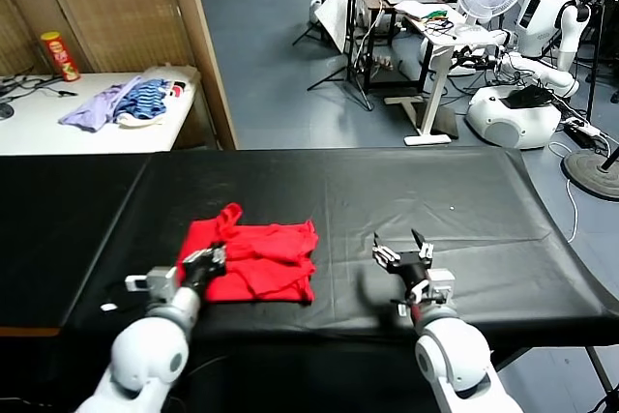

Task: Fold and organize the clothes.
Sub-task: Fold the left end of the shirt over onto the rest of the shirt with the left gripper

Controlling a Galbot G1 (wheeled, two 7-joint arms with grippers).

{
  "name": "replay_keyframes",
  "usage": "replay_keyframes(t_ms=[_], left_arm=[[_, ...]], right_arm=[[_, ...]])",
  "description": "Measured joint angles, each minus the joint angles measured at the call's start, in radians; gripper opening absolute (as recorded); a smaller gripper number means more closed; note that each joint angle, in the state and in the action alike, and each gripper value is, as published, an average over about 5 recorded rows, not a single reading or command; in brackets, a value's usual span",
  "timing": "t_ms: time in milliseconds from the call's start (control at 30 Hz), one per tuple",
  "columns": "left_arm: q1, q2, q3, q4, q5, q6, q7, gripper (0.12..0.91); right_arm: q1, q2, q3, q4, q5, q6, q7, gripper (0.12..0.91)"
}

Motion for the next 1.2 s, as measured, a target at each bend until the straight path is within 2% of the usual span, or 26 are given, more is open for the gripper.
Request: replay_keyframes(t_ms=[133, 267, 633, 733, 867, 967, 1067, 1200], left_arm=[[-0.031, -0.046, 0.037, 0.004, -0.061, 0.009, -0.016, 0.158], [-0.049, -0.088, 0.063, 0.013, -0.084, 0.012, -0.027, 0.158], [-0.055, -0.183, 0.092, 0.052, -0.048, -0.001, -0.037, 0.161], [-0.054, -0.201, 0.092, 0.065, -0.028, -0.011, -0.032, 0.236], [-0.051, -0.221, 0.094, 0.065, -0.052, -0.026, -0.026, 0.455], [-0.053, -0.240, 0.097, 0.048, -0.107, -0.031, -0.038, 0.622], [-0.051, -0.261, 0.096, 0.023, -0.144, -0.039, -0.049, 0.749], [-0.032, -0.253, 0.071, 0.011, -0.084, -0.080, -0.004, 0.796]], right_arm=[[0.002, 0.002, 0.000, -0.004, -0.003, -0.001, 0.000, 0.798], [0.007, 0.006, -0.005, -0.011, -0.005, -0.002, 0.000, 0.798], [0.013, 0.006, -0.019, -0.022, -0.006, -0.002, -0.008, 0.798], [0.019, 0.001, -0.028, -0.025, 0.001, 0.006, -0.025, 0.798], [0.036, -0.017, -0.048, -0.034, 0.047, 0.025, -0.068, 0.798], [0.059, -0.030, -0.070, -0.047, 0.073, 0.027, -0.094, 0.798], [0.091, -0.034, -0.102, -0.066, 0.081, 0.027, -0.122, 0.798], [0.145, -0.032, -0.168, -0.095, 0.077, 0.032, -0.166, 0.798]])
